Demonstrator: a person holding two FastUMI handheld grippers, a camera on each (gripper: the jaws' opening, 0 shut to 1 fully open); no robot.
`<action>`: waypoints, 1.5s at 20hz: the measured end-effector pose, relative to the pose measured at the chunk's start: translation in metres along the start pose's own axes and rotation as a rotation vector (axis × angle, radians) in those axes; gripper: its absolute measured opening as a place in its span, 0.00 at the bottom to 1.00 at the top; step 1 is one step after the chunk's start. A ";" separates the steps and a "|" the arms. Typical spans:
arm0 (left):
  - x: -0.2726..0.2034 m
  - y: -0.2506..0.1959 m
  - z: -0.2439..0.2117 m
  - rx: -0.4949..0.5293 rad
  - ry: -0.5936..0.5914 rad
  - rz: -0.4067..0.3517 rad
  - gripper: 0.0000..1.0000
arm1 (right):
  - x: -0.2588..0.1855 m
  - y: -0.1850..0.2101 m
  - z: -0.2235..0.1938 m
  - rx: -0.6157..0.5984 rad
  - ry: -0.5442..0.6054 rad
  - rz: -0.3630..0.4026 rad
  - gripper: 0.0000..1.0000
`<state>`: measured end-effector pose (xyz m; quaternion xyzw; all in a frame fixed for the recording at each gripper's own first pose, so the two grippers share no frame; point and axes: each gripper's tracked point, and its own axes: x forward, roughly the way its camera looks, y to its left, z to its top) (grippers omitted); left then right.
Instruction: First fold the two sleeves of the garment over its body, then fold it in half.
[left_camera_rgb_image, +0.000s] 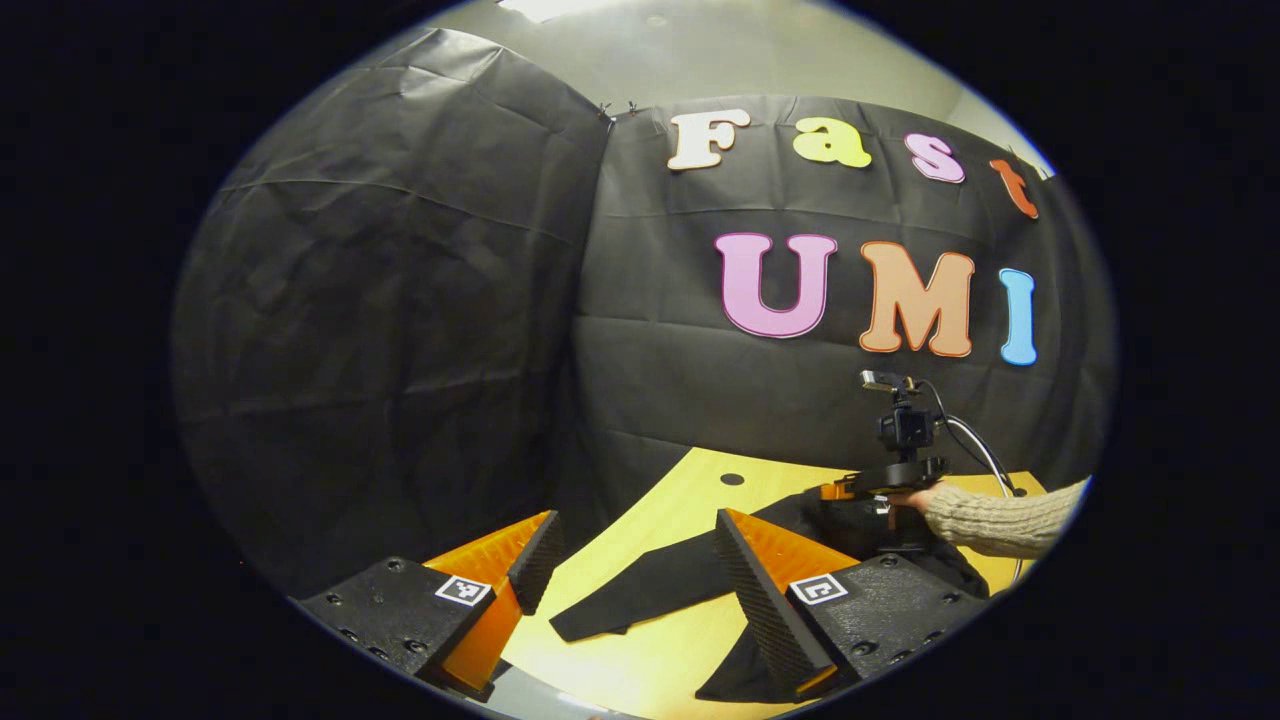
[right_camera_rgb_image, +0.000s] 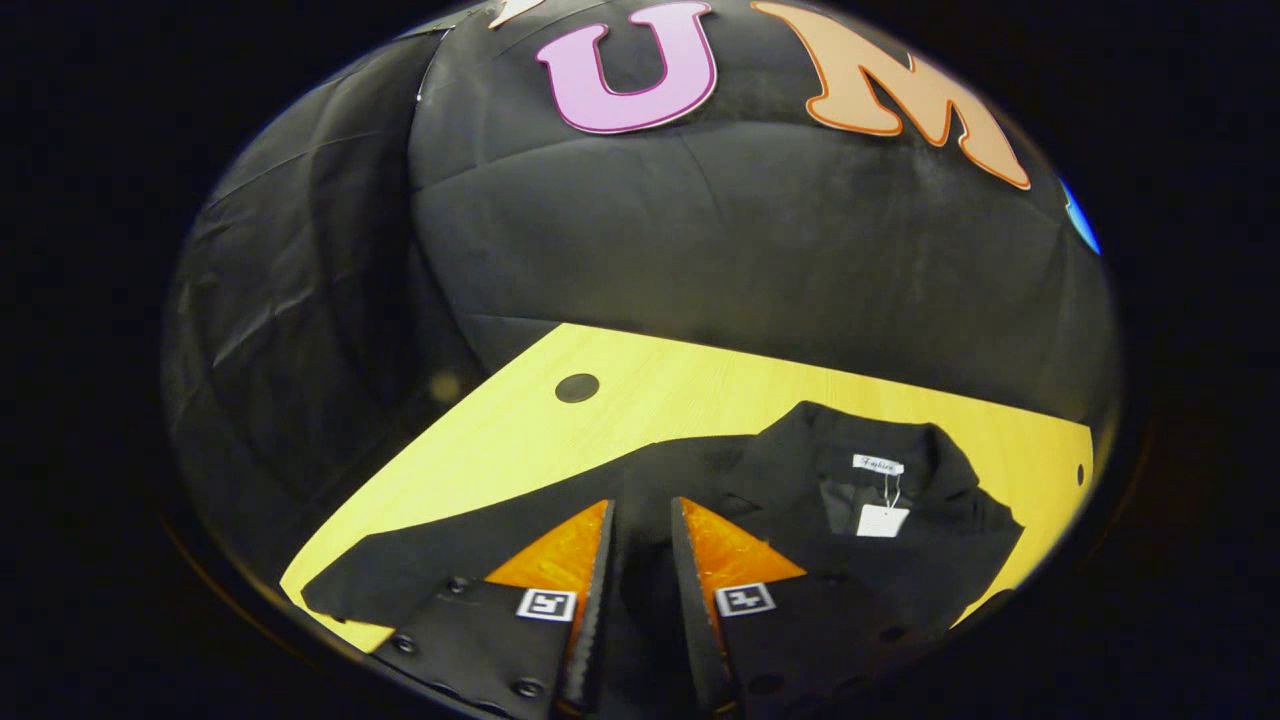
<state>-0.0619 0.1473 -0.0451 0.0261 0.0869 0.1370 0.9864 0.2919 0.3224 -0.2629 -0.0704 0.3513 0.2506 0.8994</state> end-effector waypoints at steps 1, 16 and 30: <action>0.000 -0.001 0.000 0.002 0.001 -0.005 0.92 | -0.002 0.002 0.000 -0.001 0.000 0.000 0.37; 0.012 -0.004 -0.026 -0.014 0.038 -0.063 0.92 | -0.045 -0.012 0.019 -0.051 -0.092 -0.091 0.99; 0.071 0.013 -0.130 0.058 0.202 -0.013 0.93 | -0.244 -0.147 0.028 0.065 -0.356 -0.320 0.99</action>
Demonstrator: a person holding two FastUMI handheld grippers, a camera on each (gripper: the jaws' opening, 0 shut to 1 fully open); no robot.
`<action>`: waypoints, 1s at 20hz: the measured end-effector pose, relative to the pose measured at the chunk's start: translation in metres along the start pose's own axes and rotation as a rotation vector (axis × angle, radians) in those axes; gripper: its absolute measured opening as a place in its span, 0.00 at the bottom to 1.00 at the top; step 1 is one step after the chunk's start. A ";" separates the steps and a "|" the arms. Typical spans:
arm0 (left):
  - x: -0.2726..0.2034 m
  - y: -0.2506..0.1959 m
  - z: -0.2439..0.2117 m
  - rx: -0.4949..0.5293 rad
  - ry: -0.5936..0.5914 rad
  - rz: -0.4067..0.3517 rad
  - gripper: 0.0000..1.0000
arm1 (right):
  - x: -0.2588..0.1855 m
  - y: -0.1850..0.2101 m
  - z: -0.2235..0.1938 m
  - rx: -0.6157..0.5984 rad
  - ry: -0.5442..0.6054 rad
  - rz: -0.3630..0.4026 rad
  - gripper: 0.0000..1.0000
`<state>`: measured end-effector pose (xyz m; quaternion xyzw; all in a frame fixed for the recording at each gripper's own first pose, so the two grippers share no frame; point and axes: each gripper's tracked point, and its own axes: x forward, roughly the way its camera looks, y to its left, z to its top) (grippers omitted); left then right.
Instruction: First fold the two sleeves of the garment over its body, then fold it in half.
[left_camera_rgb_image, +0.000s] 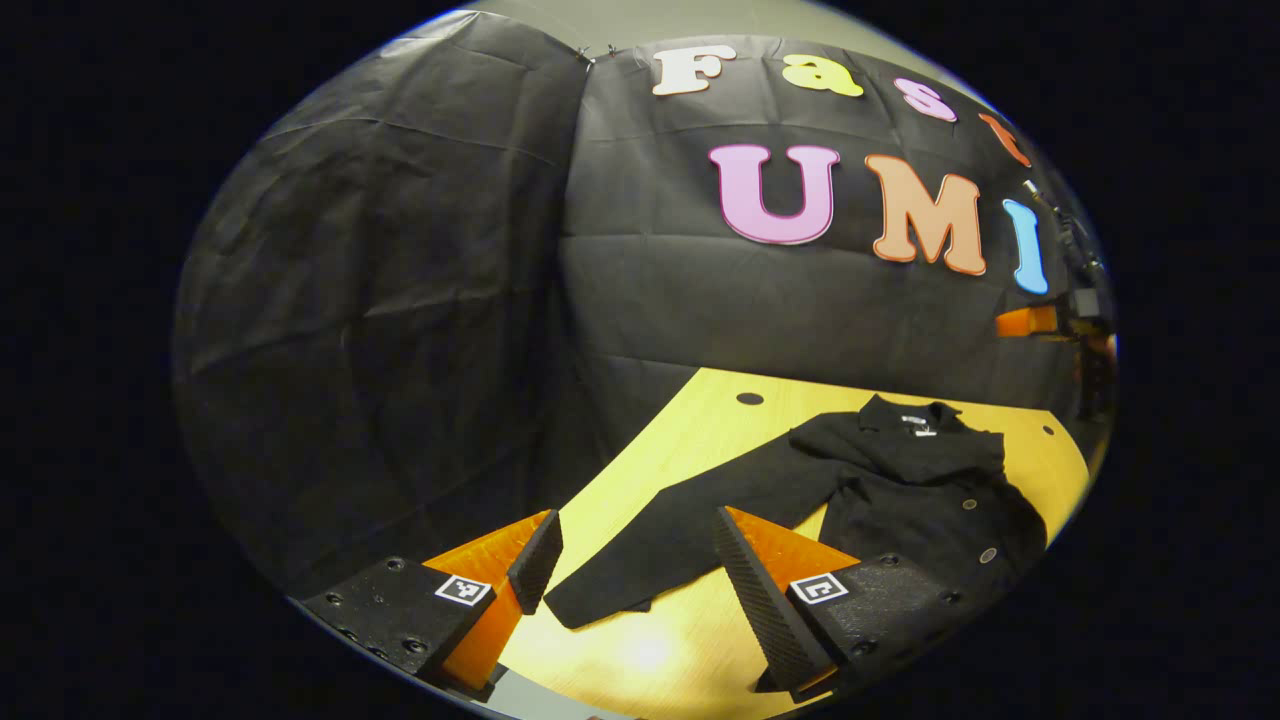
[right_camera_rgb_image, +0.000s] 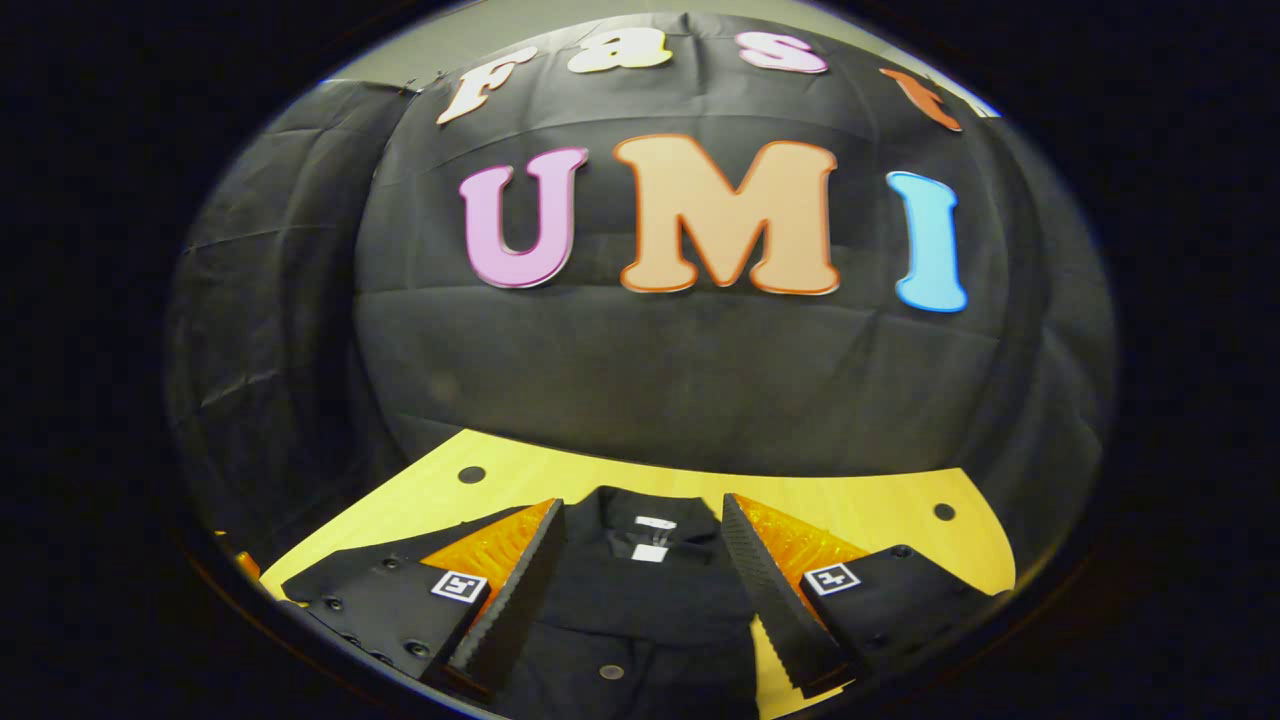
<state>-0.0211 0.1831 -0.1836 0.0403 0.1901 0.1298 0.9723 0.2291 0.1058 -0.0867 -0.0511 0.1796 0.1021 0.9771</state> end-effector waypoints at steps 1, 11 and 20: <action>0.006 0.000 -0.007 0.000 0.012 0.005 0.93 | -0.013 -0.017 -0.001 0.019 -0.013 -0.028 0.99; 0.044 0.007 -0.078 -0.016 0.210 0.092 0.94 | -0.116 -0.141 -0.049 0.109 -0.067 -0.287 1.00; 0.053 0.017 -0.124 -0.031 0.312 0.119 0.94 | -0.160 -0.170 -0.051 0.076 -0.115 -0.365 0.98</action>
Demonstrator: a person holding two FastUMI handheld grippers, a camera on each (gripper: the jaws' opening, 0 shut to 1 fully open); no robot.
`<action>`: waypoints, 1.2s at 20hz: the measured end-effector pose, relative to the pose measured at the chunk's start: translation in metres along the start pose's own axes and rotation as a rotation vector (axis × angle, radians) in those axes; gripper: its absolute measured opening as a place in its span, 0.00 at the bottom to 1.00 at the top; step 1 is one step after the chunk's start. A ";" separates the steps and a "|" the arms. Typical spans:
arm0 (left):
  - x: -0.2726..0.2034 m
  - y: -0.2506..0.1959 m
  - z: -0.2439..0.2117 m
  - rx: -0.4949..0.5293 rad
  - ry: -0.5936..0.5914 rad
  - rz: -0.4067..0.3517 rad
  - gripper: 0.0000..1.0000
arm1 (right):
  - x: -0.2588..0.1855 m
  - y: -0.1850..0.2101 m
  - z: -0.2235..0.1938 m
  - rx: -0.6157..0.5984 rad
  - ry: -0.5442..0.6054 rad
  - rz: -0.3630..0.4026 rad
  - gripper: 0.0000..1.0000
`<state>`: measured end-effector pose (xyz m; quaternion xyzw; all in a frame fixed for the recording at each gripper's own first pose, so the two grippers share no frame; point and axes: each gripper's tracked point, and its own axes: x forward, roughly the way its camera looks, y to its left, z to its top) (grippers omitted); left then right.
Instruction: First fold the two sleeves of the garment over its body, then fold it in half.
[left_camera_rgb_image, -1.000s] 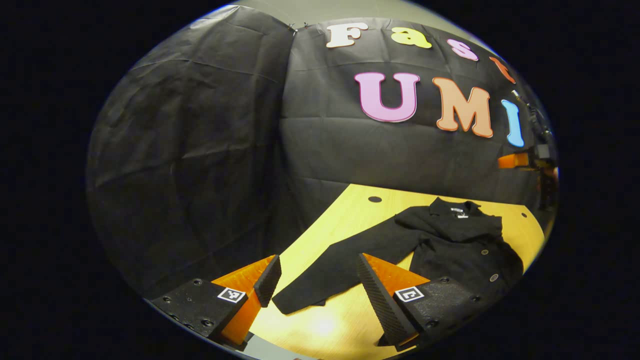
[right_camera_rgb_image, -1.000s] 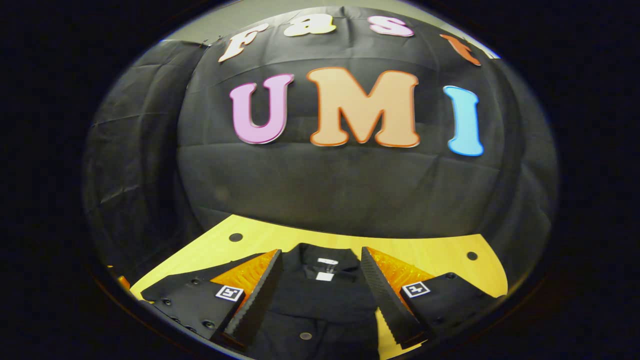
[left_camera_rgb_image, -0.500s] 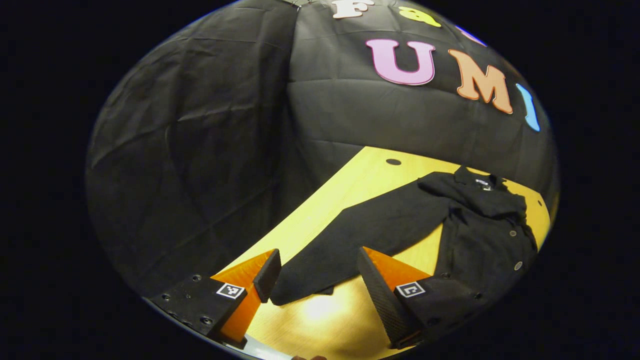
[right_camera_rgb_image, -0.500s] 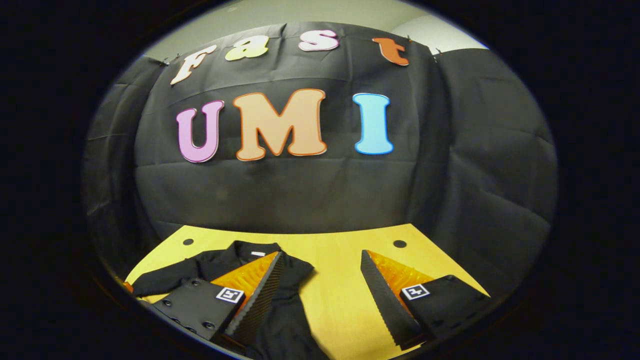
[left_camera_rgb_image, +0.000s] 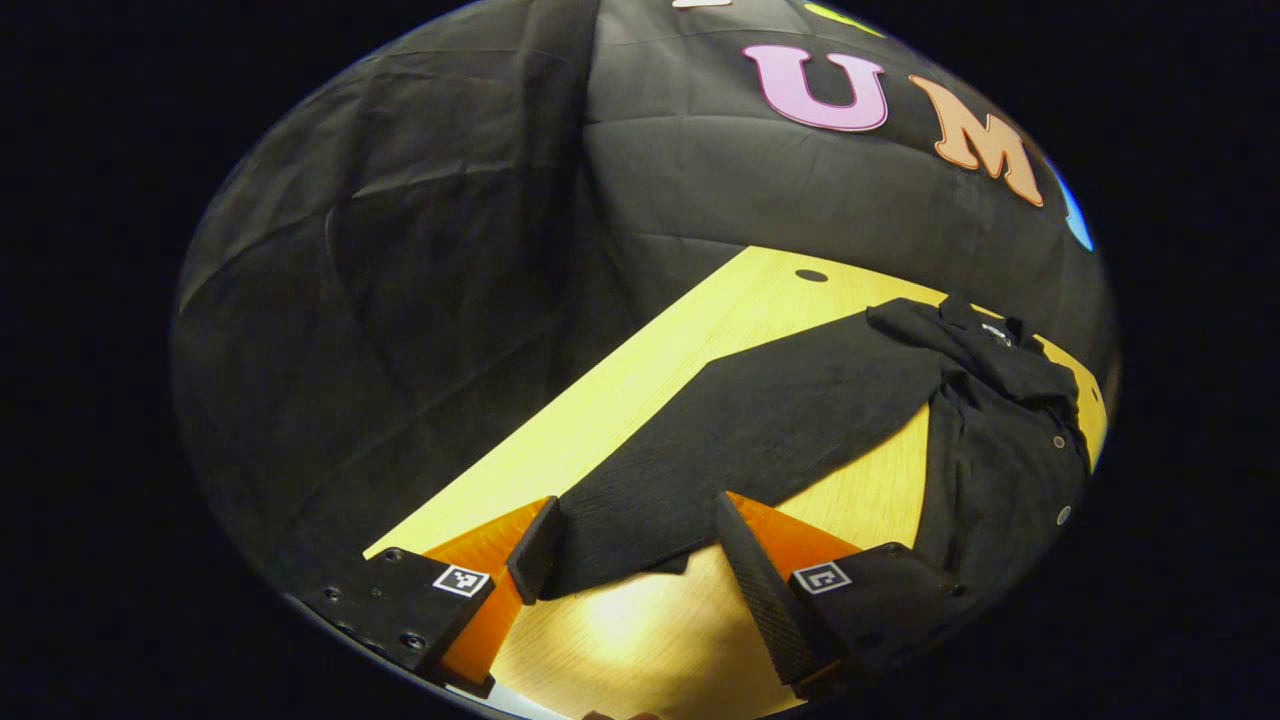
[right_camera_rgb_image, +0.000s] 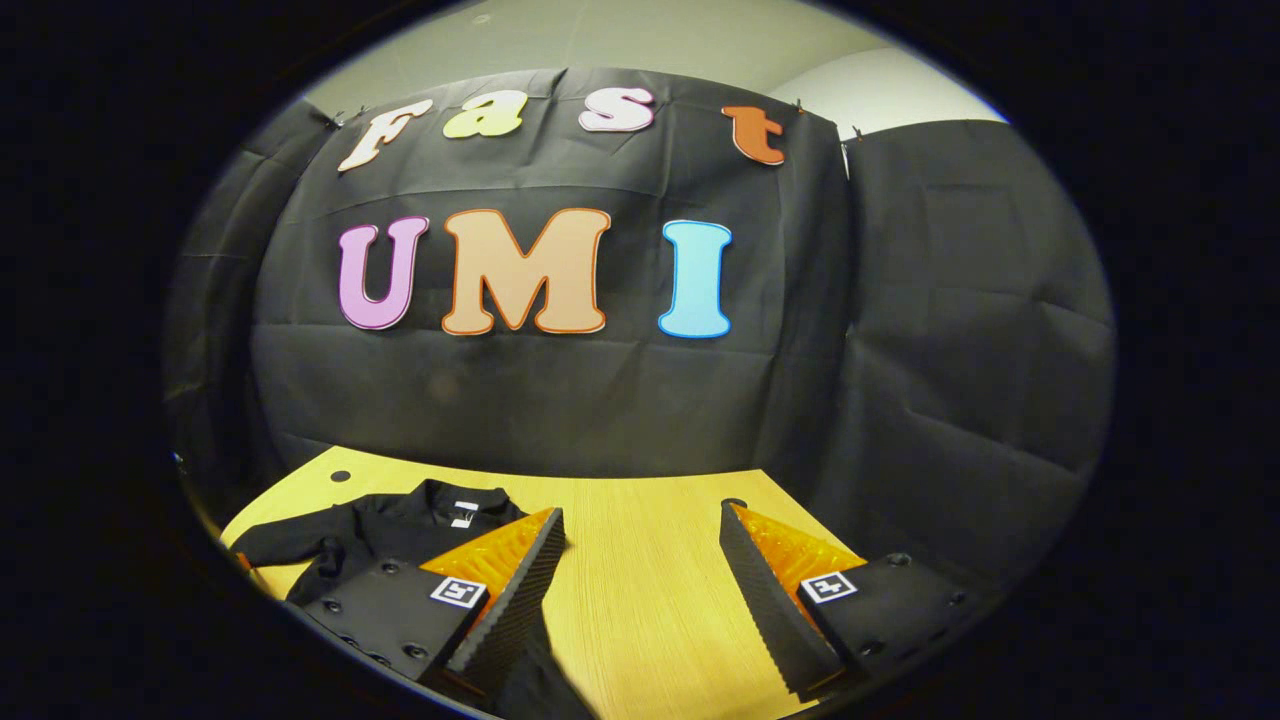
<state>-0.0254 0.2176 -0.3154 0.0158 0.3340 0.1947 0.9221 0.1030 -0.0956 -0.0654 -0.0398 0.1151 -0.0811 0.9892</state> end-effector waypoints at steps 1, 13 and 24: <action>-0.001 0.001 0.001 0.005 -0.006 0.000 0.99 | -0.001 -0.001 -0.001 0.003 0.005 0.000 0.98; -0.001 -0.016 -0.002 0.039 0.003 -0.076 0.58 | -0.009 0.026 -0.021 -0.039 0.050 0.090 0.98; -0.004 -0.026 0.000 0.071 0.006 -0.075 0.01 | -0.023 0.014 -0.023 -0.017 0.057 0.095 0.98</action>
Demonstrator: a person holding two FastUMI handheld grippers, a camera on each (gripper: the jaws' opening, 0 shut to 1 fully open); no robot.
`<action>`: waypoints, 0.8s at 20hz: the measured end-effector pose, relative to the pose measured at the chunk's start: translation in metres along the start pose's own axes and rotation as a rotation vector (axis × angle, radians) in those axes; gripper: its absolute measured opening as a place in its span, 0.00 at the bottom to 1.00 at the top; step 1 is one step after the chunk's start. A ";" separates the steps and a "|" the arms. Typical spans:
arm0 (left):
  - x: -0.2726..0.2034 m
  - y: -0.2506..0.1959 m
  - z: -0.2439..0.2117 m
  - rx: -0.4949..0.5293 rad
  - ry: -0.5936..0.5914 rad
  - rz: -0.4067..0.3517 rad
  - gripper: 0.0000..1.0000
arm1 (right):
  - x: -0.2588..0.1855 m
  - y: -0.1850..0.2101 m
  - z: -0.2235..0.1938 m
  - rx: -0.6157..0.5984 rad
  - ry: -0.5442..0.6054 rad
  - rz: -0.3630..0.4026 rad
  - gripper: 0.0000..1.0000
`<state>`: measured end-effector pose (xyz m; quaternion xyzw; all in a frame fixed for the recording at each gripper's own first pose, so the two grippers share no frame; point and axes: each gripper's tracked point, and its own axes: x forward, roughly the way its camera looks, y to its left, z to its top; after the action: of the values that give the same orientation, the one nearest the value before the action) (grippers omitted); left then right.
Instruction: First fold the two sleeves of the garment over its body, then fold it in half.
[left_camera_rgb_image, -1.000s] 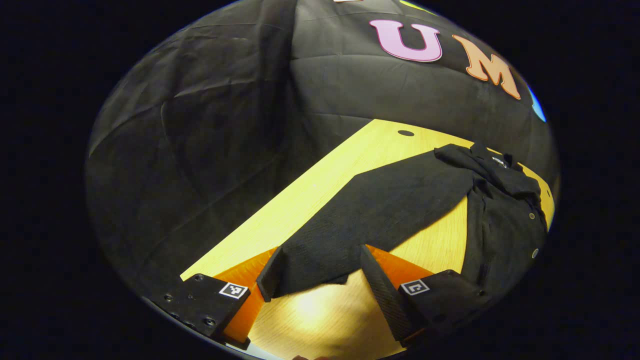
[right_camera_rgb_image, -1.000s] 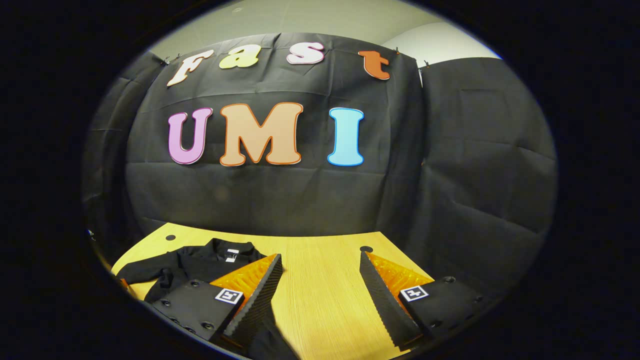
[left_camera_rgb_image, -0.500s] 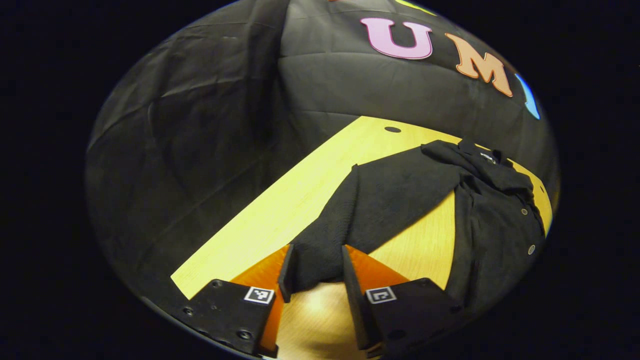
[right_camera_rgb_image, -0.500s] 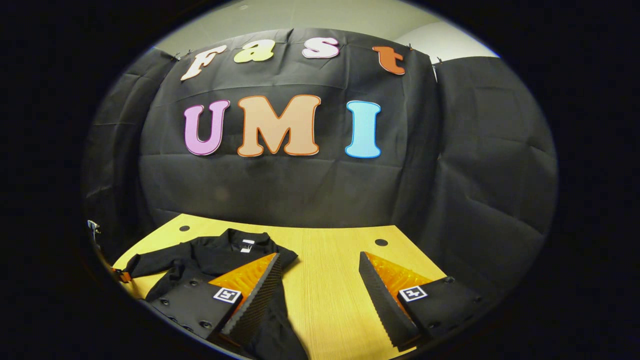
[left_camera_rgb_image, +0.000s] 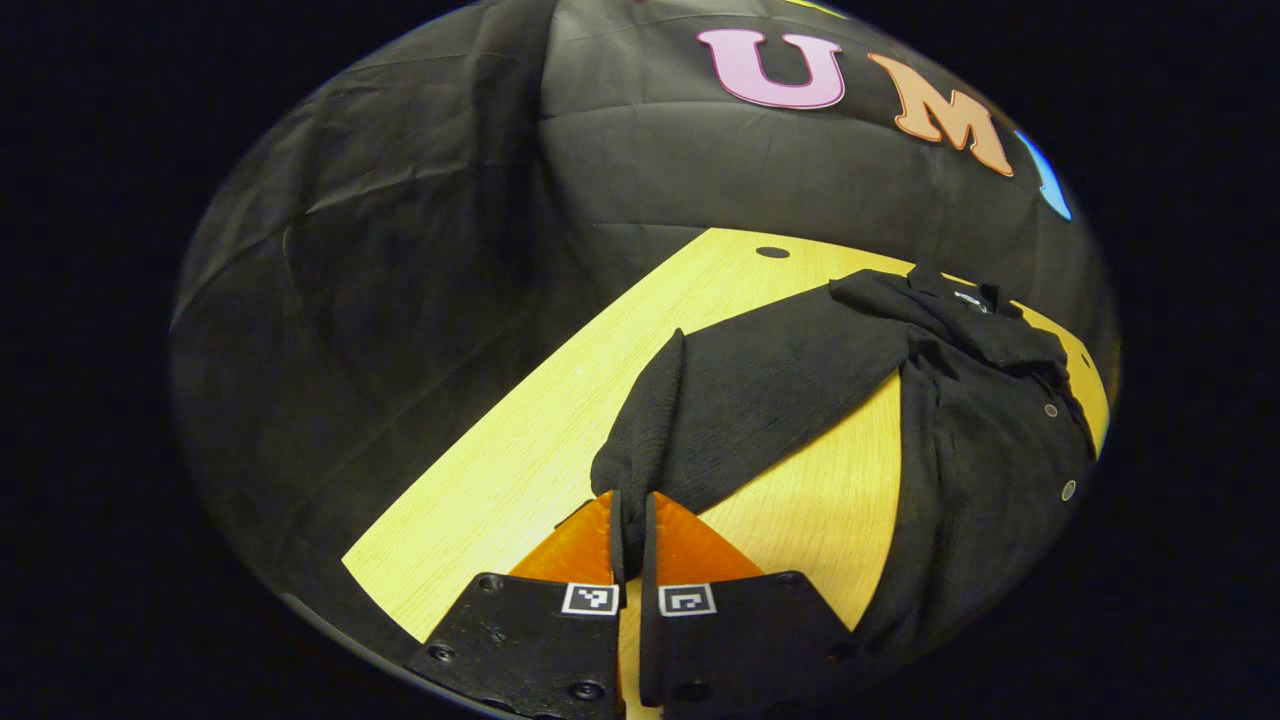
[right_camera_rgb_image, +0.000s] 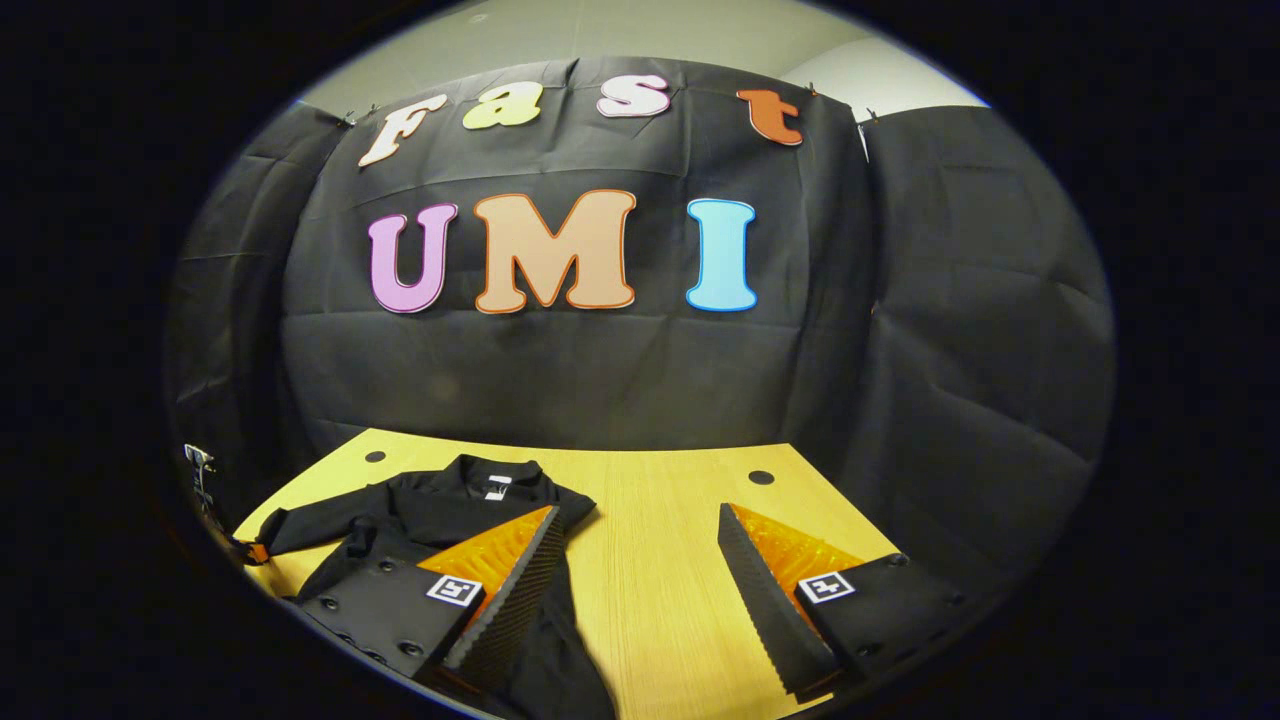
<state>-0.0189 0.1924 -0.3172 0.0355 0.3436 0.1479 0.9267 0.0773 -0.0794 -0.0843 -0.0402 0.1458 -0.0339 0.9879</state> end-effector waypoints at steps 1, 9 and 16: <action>0.000 0.000 0.001 -0.012 0.004 -0.009 0.00 | -0.001 -0.001 0.000 0.002 0.000 -0.002 0.99; -0.006 -0.002 0.027 -0.075 0.033 -0.044 0.00 | -0.002 -0.023 -0.015 0.032 0.041 -0.038 0.98; -0.019 -0.055 0.116 -0.123 -0.088 -0.152 0.00 | 0.001 -0.029 -0.033 0.060 0.079 -0.035 0.99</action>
<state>0.0563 0.1383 -0.2257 -0.0409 0.2947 0.0963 0.9498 0.0665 -0.1104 -0.1138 -0.0116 0.1830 -0.0572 0.9814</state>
